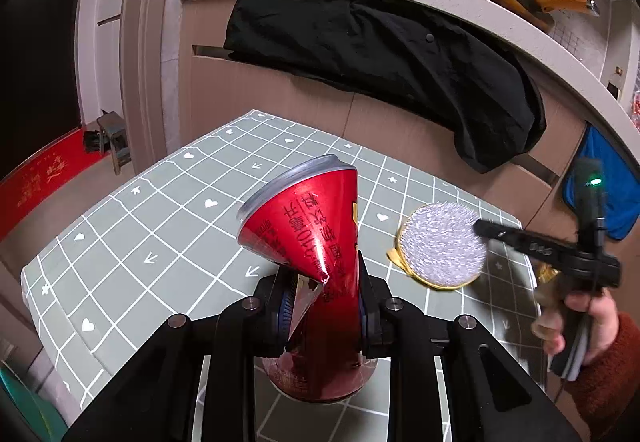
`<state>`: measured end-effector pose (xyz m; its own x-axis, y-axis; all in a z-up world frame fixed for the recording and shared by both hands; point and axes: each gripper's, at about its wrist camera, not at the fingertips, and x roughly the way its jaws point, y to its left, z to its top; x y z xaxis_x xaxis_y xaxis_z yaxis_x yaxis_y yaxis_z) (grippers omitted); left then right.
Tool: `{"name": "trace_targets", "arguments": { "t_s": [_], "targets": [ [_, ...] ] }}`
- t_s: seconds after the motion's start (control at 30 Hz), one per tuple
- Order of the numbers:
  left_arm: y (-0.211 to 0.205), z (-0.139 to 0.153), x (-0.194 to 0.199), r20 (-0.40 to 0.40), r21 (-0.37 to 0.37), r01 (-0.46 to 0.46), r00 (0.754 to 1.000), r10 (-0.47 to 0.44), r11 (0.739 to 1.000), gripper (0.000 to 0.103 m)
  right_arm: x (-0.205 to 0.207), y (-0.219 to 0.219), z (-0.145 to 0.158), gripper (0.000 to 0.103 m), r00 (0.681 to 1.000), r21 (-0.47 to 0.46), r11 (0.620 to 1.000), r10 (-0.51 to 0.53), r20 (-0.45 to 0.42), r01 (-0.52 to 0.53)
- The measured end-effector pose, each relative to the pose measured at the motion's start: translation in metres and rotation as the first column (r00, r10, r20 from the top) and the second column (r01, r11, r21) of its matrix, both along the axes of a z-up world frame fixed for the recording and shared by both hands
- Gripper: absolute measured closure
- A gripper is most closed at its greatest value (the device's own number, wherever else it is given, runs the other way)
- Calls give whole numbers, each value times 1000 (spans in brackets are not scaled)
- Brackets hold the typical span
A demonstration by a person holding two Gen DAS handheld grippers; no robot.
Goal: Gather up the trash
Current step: 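Grasp the round silver scouring pad with the right gripper while the left gripper holds the can, then carry the can and scouring pad over the trash bin with both grippers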
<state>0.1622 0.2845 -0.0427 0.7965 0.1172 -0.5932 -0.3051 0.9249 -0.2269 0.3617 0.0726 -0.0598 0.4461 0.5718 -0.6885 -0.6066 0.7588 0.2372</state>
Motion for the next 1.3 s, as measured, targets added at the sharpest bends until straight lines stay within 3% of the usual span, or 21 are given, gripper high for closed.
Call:
{"name": "trace_targets", "arguments": {
  "t_s": [0.13,0.33,0.7,0.83,0.93,1.1,1.3],
  "targets": [
    [-1,2,-7,13,-10,3,1000,-3,1000,77,-34,2,33,95,993,-40,998,51,104,-47],
    [7,1,-25,17,-27,-27,999,27,999,77,-87,29,46,95,968,-149,983,137,208,-108],
    [30,-5,-65,33,-56,-83,996,85,995,77,-160,62,22,92,938,-150,951,296,182,-271],
    [36,-6,-77,36,-71,-95,995,98,993,77,-176,69,25,95,922,-187,941,319,222,-281],
    [30,-1,-81,48,-72,-70,996,73,995,77,-172,60,35,96,932,-165,955,278,231,-244],
    [-7,24,-70,98,-27,24,995,-21,999,77,-169,15,66,96,933,-137,983,164,320,-126],
    [-84,66,-39,170,53,183,967,-189,982,77,-178,-68,110,96,883,-97,993,-15,470,68]
  ]
}}
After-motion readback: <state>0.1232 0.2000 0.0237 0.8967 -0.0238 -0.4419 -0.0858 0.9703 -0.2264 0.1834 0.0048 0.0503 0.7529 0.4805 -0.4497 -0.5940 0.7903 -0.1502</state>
